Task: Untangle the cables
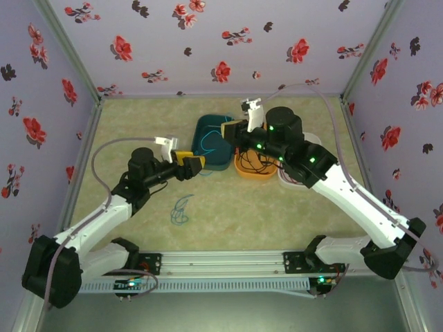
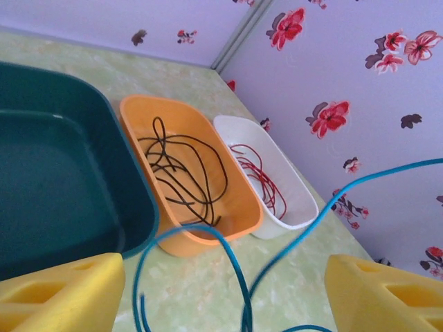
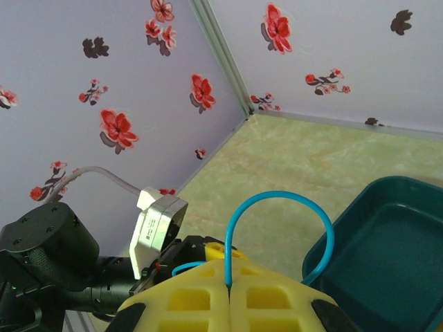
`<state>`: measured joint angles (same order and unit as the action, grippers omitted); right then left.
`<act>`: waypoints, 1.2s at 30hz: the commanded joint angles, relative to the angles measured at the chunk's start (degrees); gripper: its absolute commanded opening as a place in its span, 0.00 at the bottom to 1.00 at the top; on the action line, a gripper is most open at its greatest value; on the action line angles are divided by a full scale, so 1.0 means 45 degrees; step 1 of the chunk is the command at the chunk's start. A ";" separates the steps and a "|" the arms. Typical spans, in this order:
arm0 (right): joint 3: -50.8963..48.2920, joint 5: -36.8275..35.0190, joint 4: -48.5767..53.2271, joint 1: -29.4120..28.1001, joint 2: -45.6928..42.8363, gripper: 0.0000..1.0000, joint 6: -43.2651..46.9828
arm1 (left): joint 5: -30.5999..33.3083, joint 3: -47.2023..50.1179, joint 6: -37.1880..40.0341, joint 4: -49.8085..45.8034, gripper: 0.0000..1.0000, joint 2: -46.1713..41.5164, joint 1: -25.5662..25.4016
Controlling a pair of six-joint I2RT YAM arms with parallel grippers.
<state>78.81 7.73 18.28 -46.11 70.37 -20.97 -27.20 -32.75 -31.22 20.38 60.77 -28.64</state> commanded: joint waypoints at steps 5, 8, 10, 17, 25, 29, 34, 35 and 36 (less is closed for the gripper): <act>0.0419 0.0206 -0.0603 0.0034 0.0201 0.00 -0.0006 | 0.0534 -0.0595 0.0151 0.0601 0.76 0.1012 -0.0554; 0.0436 0.0255 -0.0645 0.0035 0.0186 0.00 -0.0046 | 0.0595 -0.0886 0.0165 0.0945 0.71 0.1723 -0.0797; 0.0418 0.0228 -0.0655 0.0031 0.0184 0.00 -0.0045 | 0.0608 -0.1175 0.0139 0.1061 0.66 0.2202 -0.0937; 0.0308 0.0152 -0.0530 0.0042 0.0091 0.00 0.0027 | 0.1555 -0.0977 -0.1747 0.2736 0.52 0.2843 -0.0815; 0.0127 -0.0122 -0.0606 0.0032 0.0111 0.00 0.0255 | 0.1449 0.0003 -0.3955 0.3669 0.66 0.2241 -0.0326; 0.0134 -0.0164 -0.0701 0.0036 0.0241 0.00 0.0334 | 0.1311 0.0249 -0.3874 0.2936 0.73 0.1578 -0.0222; 0.0205 0.0203 -0.0951 0.0032 0.0504 0.00 0.0287 | 0.1250 0.0442 -0.4159 0.2790 0.77 0.1280 -0.0061; 0.0223 0.0315 -0.0991 0.0033 0.0543 0.00 0.0268 | 0.1261 0.0481 -0.4368 0.2887 0.77 0.1332 -0.0010; 0.0239 0.0405 -0.1031 0.0031 0.0589 0.00 0.0266 | 0.1323 0.0484 -0.4723 0.2982 0.76 0.1390 0.0053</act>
<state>79.05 7.99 16.43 -46.11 72.18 -20.93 -21.04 -31.64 -49.28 32.56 67.33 -29.28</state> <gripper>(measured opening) 0.062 0.766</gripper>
